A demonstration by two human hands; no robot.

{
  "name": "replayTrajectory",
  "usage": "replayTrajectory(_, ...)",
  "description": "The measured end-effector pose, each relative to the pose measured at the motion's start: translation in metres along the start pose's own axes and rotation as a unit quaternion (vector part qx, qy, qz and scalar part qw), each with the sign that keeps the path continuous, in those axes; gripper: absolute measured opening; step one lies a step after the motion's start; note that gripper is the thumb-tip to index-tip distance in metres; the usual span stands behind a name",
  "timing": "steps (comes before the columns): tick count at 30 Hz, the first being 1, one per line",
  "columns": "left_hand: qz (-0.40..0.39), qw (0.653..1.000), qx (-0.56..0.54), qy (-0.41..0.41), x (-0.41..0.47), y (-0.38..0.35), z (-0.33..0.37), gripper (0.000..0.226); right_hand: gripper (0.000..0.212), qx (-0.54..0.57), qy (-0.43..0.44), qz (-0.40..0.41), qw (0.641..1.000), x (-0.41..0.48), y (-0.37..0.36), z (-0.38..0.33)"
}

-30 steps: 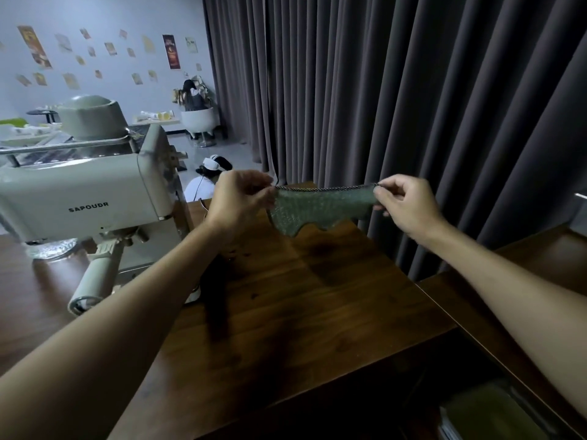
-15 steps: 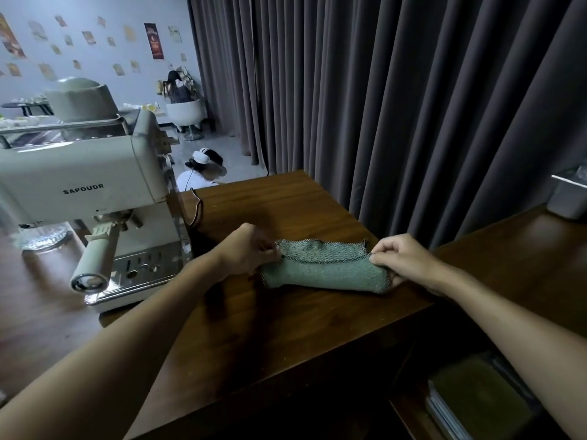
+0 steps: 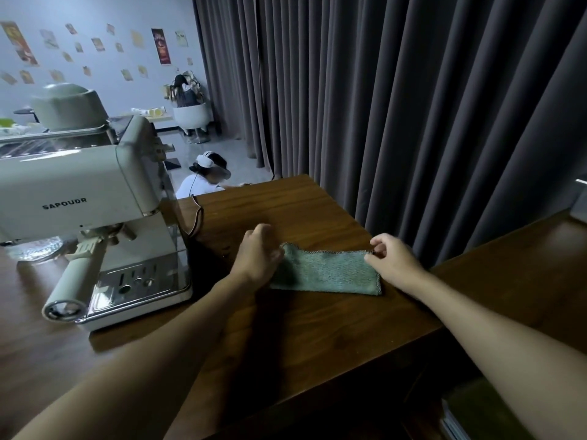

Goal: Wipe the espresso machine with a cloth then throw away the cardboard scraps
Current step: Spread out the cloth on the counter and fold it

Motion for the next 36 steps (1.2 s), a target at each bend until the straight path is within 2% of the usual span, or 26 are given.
replayTrajectory(3,-0.043,0.992,0.101,-0.058,-0.002,-0.019,0.003,0.039,0.038,-0.124,-0.007,0.000,0.992,-0.003,-0.005,0.002)
replayTrajectory(5,-0.114,0.972,0.173,-0.108,-0.005,-0.038,0.009,0.038,0.041,-0.159,-0.015,-0.005,0.987,-0.002,-0.007,0.002)
replayTrajectory(7,-0.161,0.947,0.250,-0.123,-0.007,-0.052,0.008,0.041,0.044,-0.170,-0.023,-0.009,0.985,0.000,-0.009,0.002)
replayTrajectory(14,-0.151,0.868,0.464,-0.092,0.000,-0.043,0.012,0.058,0.041,-0.166,0.009,0.000,0.986,0.005,-0.012,-0.011)
replayTrajectory(18,-0.198,0.861,0.450,-0.131,-0.007,-0.051,0.013,0.057,0.015,-0.178,0.048,-0.027,0.982,0.000,-0.019,-0.021)
replayTrajectory(20,-0.214,0.857,0.454,-0.119,-0.010,-0.052,0.011,0.055,0.013,-0.190,0.060,-0.040,0.979,0.000,-0.024,-0.023)
replayTrajectory(22,-0.207,0.846,0.479,-0.109,-0.011,-0.048,0.017,0.051,0.021,-0.208,0.074,-0.050,0.974,0.000,-0.029,-0.025)
replayTrajectory(25,-0.199,0.835,0.503,-0.102,-0.011,-0.038,0.031,0.031,0.036,-0.204,0.097,-0.077,0.971,0.000,-0.038,-0.030)
replayTrajectory(27,-0.198,0.831,0.507,-0.116,-0.010,-0.038,0.036,0.025,0.034,-0.194,0.104,-0.054,0.974,0.000,-0.039,-0.034)
replayTrajectory(28,-0.205,0.841,0.486,-0.125,-0.010,-0.041,0.035,0.022,0.032,-0.195,0.100,-0.042,0.975,0.000,-0.039,-0.034)
replayTrajectory(31,-0.239,0.861,0.429,-0.130,-0.014,-0.051,0.028,0.040,0.034,-0.207,0.083,-0.062,0.973,0.003,-0.048,-0.031)
replayTrajectory(34,-0.197,0.836,0.488,-0.154,-0.013,-0.048,0.031,0.037,0.045,-0.202,0.082,-0.110,0.970,0.007,-0.058,-0.028)
replayTrajectory(36,-0.163,0.839,0.493,-0.161,-0.011,-0.041,0.036,0.032,0.047,-0.190,0.079,-0.107,0.973,0.009,-0.062,-0.029)
Point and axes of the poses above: each hand's wrist, its own x-axis towards the middle knuckle, its own y-axis out of the back of the hand, z = x × y, the point moved 9 cm from there along x, towards the middle knuckle, and after that the axes turned 7 degrees about -z, right-handed, at the moved point
